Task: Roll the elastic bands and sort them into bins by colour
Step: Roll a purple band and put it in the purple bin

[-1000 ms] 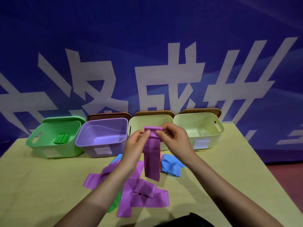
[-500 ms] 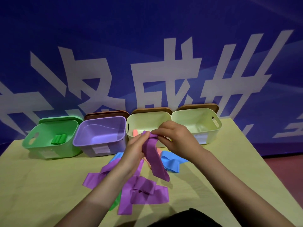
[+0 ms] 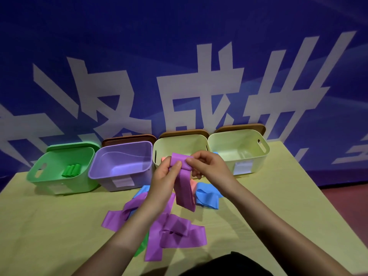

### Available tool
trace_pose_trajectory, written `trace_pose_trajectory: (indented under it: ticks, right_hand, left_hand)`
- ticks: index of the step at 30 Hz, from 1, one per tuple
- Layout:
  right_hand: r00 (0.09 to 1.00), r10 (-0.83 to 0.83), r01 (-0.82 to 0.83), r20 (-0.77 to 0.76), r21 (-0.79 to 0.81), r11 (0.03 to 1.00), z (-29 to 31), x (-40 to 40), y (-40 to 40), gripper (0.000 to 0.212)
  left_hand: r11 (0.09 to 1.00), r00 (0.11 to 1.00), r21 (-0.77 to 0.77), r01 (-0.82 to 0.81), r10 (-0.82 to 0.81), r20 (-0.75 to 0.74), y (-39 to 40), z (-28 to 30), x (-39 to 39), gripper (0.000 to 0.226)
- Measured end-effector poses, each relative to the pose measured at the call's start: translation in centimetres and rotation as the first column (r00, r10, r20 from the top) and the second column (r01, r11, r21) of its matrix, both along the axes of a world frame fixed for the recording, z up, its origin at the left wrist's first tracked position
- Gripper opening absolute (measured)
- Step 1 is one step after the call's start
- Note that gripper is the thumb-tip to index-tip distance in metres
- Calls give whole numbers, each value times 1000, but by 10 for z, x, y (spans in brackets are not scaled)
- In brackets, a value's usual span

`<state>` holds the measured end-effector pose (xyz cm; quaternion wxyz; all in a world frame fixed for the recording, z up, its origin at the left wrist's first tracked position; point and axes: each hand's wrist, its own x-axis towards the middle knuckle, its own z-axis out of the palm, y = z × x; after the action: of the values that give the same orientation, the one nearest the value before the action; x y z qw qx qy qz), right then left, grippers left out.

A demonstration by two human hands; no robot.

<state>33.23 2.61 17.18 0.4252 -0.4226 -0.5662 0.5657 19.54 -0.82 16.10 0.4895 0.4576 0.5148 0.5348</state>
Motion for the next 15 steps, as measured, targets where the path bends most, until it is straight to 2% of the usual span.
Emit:
trace_pose_trajectory:
  ticks: [3, 7, 10, 15]
  right_hand:
    - [1000, 5, -5, -4, 8, 1000, 1, 0, 0, 18]
    - [994, -1, -9, 105, 98, 995, 0, 3, -4, 22]
    - [987, -2, -17, 162, 119, 993, -6, 2, -8, 26]
    - [995, -35, 30, -90, -60, 998, -18, -3, -17, 22]
  left_hand:
    - [1000, 999, 11, 5, -4, -50, -3, -4, -1, 12]
    - [999, 1000, -22, -27, 27, -1, -6, -7, 1, 14]
    - [999, 998, -9, -51, 50, -26, -9, -10, 3, 22]
    - [994, 996, 66, -83, 85, -33, -13, -10, 8, 23]
